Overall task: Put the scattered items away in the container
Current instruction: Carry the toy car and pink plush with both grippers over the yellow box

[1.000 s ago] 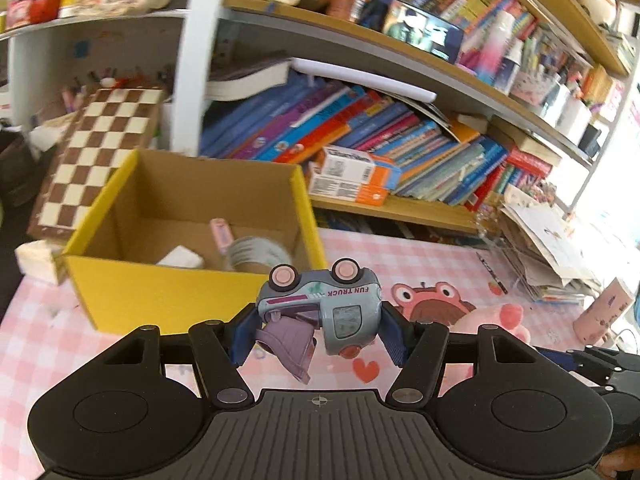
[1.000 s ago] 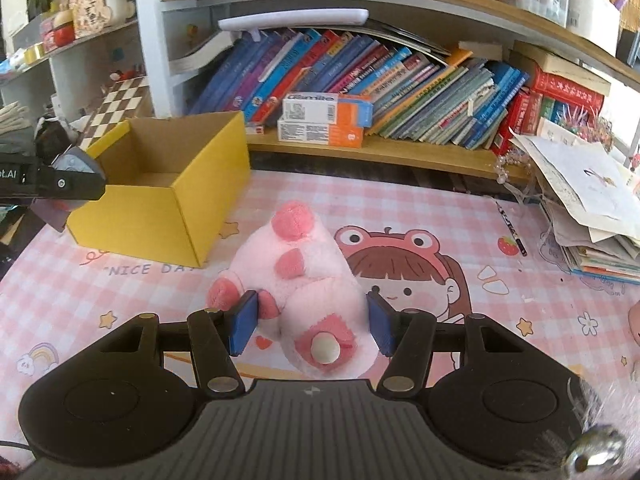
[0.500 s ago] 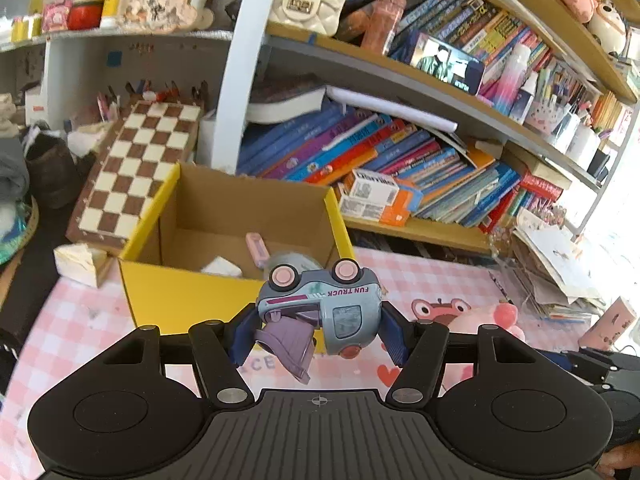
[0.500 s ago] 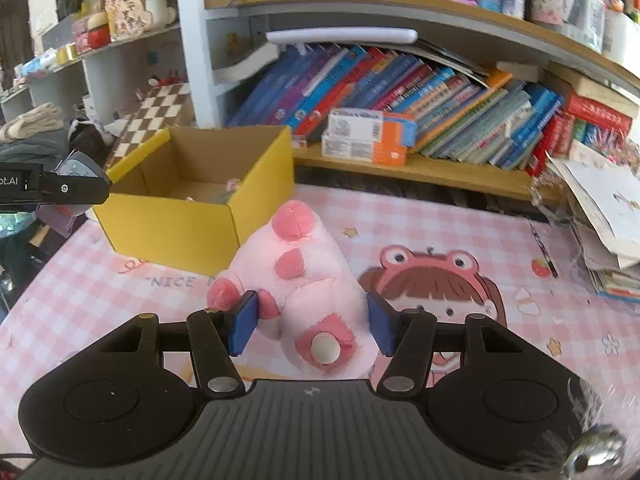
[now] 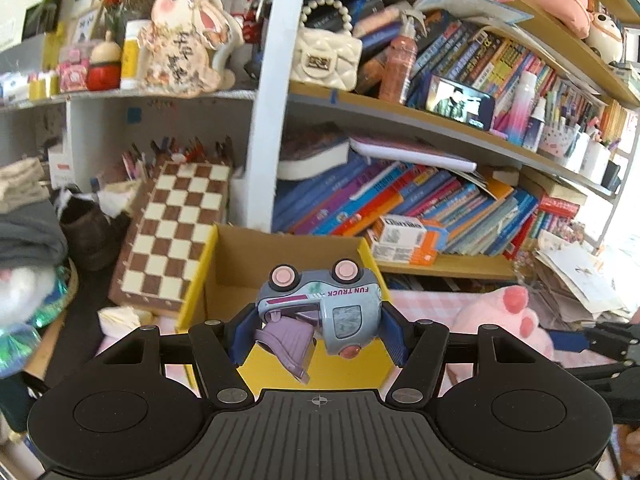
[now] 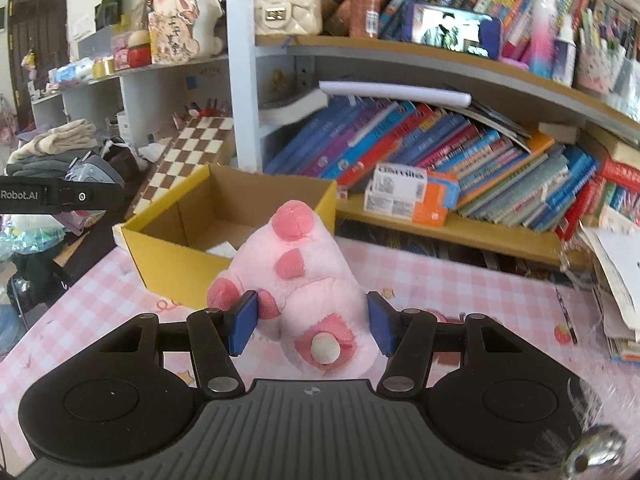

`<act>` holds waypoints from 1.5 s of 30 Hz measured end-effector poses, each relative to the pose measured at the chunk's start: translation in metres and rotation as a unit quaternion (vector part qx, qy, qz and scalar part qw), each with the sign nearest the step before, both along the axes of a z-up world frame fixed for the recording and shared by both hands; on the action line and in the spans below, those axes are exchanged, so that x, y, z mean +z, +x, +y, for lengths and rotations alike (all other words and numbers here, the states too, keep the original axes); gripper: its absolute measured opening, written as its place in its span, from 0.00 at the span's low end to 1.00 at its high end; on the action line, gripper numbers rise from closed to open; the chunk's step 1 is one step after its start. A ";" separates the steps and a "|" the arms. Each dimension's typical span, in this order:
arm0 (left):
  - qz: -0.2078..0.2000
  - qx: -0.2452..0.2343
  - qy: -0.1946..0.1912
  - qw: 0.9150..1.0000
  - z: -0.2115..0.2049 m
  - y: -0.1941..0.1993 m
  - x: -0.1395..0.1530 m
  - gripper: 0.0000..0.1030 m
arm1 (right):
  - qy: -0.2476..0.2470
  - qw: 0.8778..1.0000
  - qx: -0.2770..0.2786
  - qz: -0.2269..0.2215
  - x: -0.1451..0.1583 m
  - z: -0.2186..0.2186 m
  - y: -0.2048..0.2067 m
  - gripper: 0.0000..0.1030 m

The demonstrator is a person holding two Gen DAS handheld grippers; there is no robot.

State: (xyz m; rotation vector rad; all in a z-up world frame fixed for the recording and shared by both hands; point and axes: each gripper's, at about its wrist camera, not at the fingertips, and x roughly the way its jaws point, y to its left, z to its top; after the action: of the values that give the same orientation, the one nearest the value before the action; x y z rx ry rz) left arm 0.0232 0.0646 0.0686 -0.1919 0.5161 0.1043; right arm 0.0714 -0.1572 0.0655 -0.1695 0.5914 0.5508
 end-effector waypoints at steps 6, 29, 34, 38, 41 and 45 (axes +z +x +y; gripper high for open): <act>-0.010 0.012 0.017 1.000 0.012 0.006 0.000 0.61 | -0.004 1.000 0.008 -0.018 0.014 0.013 0.013 0.54; 0.016 0.023 -0.002 1.000 0.046 0.050 -0.035 0.60 | -0.033 0.998 0.048 -0.003 0.004 0.069 0.062 0.54; 0.015 0.020 -0.003 1.000 0.051 0.058 -0.039 0.61 | -0.040 0.998 0.055 -0.001 0.001 0.079 0.069 0.54; 0.013 0.016 0.002 1.000 0.053 0.066 -0.042 0.61 | -0.045 0.997 0.063 -0.001 0.000 0.088 0.076 0.54; 0.014 0.015 0.009 1.000 0.056 0.074 -0.044 0.61 | -0.051 0.996 0.070 -0.001 -0.002 0.097 0.084 0.54; 0.016 0.014 0.018 1.000 0.060 0.085 -0.047 0.61 | -0.058 0.995 0.078 -0.005 -0.004 0.110 0.095 0.54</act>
State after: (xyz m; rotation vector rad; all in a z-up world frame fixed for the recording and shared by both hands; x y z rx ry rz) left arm 0.1080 0.1249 0.0215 -0.1630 0.5427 0.1446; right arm 0.1669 -0.0469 0.0614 -0.3302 0.6045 0.6677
